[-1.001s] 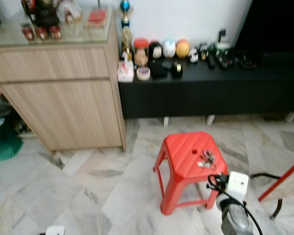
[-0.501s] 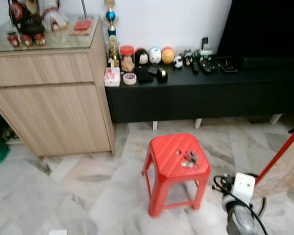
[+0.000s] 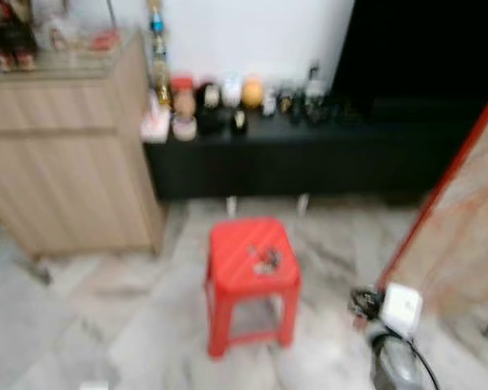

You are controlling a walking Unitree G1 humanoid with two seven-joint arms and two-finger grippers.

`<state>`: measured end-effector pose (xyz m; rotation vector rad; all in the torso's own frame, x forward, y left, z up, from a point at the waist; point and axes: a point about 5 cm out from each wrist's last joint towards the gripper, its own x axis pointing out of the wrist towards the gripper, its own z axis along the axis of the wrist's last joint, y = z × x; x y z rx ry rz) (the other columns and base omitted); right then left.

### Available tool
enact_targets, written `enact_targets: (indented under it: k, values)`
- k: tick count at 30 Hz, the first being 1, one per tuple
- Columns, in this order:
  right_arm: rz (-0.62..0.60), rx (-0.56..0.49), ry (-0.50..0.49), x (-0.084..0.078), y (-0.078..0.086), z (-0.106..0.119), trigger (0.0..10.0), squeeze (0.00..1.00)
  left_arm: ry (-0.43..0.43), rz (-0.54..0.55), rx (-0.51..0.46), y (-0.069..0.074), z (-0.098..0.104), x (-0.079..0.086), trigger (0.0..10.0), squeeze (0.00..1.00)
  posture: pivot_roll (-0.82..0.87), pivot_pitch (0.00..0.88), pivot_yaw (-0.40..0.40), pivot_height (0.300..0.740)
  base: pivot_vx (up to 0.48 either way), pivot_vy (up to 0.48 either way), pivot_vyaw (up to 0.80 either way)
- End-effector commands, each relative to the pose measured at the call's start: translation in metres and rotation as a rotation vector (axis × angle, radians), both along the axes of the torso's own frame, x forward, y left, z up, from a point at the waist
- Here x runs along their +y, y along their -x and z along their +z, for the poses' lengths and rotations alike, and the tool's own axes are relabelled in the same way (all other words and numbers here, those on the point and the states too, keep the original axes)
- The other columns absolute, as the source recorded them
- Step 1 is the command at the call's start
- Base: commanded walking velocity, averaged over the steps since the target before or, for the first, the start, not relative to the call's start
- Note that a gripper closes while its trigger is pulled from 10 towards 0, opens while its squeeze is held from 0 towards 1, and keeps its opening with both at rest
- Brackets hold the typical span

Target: Hang keys on a hook

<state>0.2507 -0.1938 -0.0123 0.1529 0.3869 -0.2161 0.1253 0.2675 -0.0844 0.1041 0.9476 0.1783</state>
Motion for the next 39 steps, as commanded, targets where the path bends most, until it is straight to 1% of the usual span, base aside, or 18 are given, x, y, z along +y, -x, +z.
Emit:
enact_targets:
  k: [1, 9, 15, 20, 24, 30, 32, 36, 37, 38, 39]
  values:
    - [-0.028, -0.012, 0.018, -0.011, -0.001, 0.004, 10.0, 0.0, 0.008, -0.009, -0.004, -0.003, -0.001, -0.006, 10.0, 0.0, 0.01, 0.0, -0.015, 0.74, 0.0, -0.469, 0.0]
    - [-0.03, -0.017, 0.018, -0.01, -0.002, 0.005, 10.0, 0.0, 0.005, -0.007, -0.006, -0.004, 0.0, -0.005, 10.0, 0.0, 0.0, 0.0, -0.014, 0.74, 0.0, -0.469, 0.0]
    - [-0.029, -0.019, 0.021, -0.011, -0.003, 0.006, 10.0, 0.0, 0.001, -0.002, -0.001, -0.002, 0.001, 0.001, 10.0, 0.0, 0.0, 0.0, -0.014, 0.74, 0.0, -0.469, 0.0]
    - [-0.028, -0.021, 0.023, -0.011, -0.004, 0.006, 10.0, 0.0, -0.009, 0.008, 0.014, 0.002, 0.001, 0.006, 10.0, 0.0, -0.01, 0.0, -0.015, 0.74, 0.0, 0.0, 0.0]
    - [-0.025, -0.023, 0.026, -0.011, -0.004, 0.006, 10.0, 0.0, -0.009, 0.012, 0.02, 0.003, 0.001, 0.007, 10.0, 0.0, -0.01, 0.0, -0.014, 0.74, 0.0, 0.0, 0.0]
    - [-0.025, -0.023, 0.029, -0.011, -0.001, 0.006, 10.0, 0.0, 0.001, 0.004, 0.034, 0.002, -0.002, -0.002, 10.0, 0.0, -0.03, 0.0, -0.008, 0.74, 0.0, 0.0, 0.0]
    - [-0.028, -0.02, 0.032, -0.013, 0.001, 0.004, 10.0, 0.0, 0.009, -0.015, 0.041, 0.001, -0.006, -0.014, 10.0, 0.0, -0.03, 0.0, -0.008, 0.74, 0.0, 0.0, 0.0]
    - [-0.028, -0.019, 0.032, -0.013, 0.002, 0.004, 10.0, 0.0, 0.013, -0.021, 0.04, 0.0, -0.007, -0.019, 10.0, 0.0, -0.03, 0.0, -0.008, 0.74, 0.122, 0.0, 0.0]
    - [-0.027, -0.018, 0.033, -0.013, 0.002, 0.004, 10.0, 0.0, 0.014, -0.025, 0.041, 0.0, -0.008, -0.021, 10.0, 0.0, -0.03, 0.0, -0.008, 0.74, 0.259, 0.0, 0.0]
    - [-0.026, -0.017, 0.033, -0.013, 0.002, 0.004, 10.0, 0.0, 0.018, -0.035, 0.039, -0.004, -0.008, -0.028, 10.0, 0.0, -0.03, 0.0, -0.009, 0.74, 0.27, 0.0, 0.0]
    - [-0.026, -0.016, 0.033, -0.013, 0.002, 0.004, 10.0, 0.0, 0.018, -0.037, 0.038, -0.005, -0.009, -0.029, 10.0, 0.0, -0.03, 0.0, -0.009, 0.74, 0.27, 0.0, 0.0]
